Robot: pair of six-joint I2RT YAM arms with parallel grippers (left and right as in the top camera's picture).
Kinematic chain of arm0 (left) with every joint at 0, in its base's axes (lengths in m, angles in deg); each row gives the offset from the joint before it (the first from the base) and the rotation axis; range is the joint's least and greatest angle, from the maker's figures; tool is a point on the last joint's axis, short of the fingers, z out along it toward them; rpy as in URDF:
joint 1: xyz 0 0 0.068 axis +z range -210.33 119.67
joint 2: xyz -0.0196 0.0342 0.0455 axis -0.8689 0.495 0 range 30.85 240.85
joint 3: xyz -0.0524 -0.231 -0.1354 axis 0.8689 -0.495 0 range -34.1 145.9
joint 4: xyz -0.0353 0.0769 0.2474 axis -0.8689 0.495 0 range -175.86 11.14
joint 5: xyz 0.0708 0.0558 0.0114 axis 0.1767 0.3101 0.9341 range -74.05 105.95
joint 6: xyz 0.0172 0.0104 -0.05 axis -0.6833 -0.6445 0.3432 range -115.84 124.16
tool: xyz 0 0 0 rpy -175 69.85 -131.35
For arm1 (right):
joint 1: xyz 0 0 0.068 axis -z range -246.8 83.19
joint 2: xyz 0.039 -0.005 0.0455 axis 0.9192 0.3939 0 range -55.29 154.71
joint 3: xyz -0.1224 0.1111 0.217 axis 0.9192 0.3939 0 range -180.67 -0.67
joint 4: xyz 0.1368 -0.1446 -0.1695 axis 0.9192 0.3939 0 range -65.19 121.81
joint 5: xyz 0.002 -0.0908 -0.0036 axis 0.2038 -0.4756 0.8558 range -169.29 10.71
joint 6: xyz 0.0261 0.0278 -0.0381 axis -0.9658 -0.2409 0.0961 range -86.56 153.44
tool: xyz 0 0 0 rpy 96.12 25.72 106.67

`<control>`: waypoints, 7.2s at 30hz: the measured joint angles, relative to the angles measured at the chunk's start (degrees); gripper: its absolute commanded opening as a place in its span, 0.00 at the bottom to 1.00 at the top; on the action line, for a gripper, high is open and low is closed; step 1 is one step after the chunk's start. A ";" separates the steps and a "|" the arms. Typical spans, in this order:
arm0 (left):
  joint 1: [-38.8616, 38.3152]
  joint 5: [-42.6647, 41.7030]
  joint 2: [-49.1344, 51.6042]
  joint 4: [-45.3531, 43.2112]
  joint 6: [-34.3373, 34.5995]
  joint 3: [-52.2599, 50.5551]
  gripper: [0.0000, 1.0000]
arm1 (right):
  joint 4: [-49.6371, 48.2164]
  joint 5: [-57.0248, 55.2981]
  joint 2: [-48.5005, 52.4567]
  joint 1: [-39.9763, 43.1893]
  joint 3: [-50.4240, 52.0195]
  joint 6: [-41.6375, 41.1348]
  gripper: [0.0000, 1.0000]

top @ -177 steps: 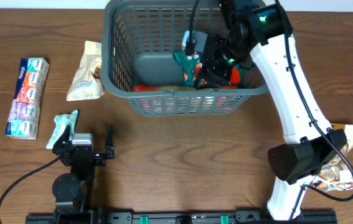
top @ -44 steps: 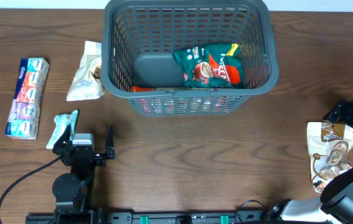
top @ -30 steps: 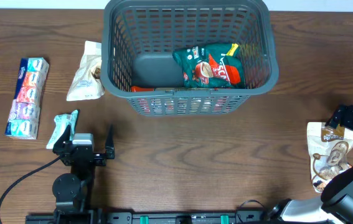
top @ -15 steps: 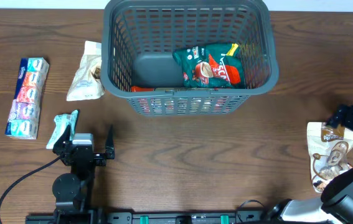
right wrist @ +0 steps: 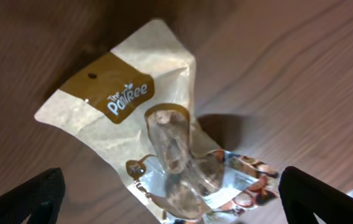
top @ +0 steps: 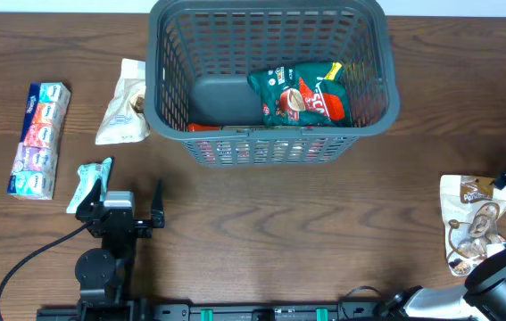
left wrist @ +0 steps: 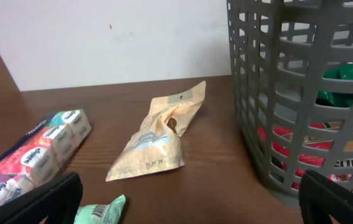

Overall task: Pack container
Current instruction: 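Lower the right gripper over the Pantree bag top, then close the right gripper on the Pantree bag and adjust grip, then lift the Pantree bag and carry it left into the basket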

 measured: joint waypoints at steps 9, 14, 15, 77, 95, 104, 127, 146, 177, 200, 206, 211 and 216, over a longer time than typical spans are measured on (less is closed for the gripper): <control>0.00 0.00 0.00 -0.02 0.00 0.00 0.99 | -10.16 0.94 -0.11 1.27 14.47 -6.38 0.96; 0.00 0.00 0.00 0.00 0.00 0.00 0.99 | -15.02 2.36 -0.17 3.76 19.43 -9.18 0.96; 0.00 0.00 0.00 0.00 -0.02 0.00 0.99 | -15.65 2.75 -0.17 4.42 19.85 -9.60 0.96; 0.00 0.00 0.00 0.00 0.00 0.00 0.99 | -28.33 15.96 -0.28 -5.75 25.31 -24.44 0.99; 0.00 0.00 0.00 0.00 0.00 0.00 0.99 | -19.93 11.02 -0.28 -5.75 21.18 -6.99 0.98; 0.00 0.00 0.00 0.00 0.00 0.00 0.99 | -14.88 6.84 -0.28 -6.75 13.33 -0.17 0.87; 0.00 0.00 0.00 -0.02 0.00 0.00 0.99 | -3.21 1.42 -0.26 -13.88 12.50 5.33 0.89; 0.00 0.00 0.00 0.00 0.00 0.00 0.99 | -11.76 1.14 1.68 -13.81 19.85 4.31 0.83; 0.00 0.00 0.00 -0.02 -0.02 0.00 0.98 | -9.29 6.25 8.79 -13.60 16.31 -0.44 0.01; 0.00 0.00 0.00 0.00 -0.02 0.00 0.99 | -0.39 16.26 -17.18 -13.64 -7.78 -0.70 0.02; 0.00 0.00 0.00 -0.02 0.00 0.00 0.99 | 0.57 19.80 -21.07 -17.09 -16.98 -1.31 0.01; 0.00 0.00 0.00 0.00 0.00 0.00 0.99 | -0.07 21.29 -21.46 -24.87 -24.63 -2.51 0.02; 0.00 0.00 0.00 -0.02 0.00 0.00 0.99 | -3.30 21.92 -21.57 -32.54 -27.96 -4.68 0.02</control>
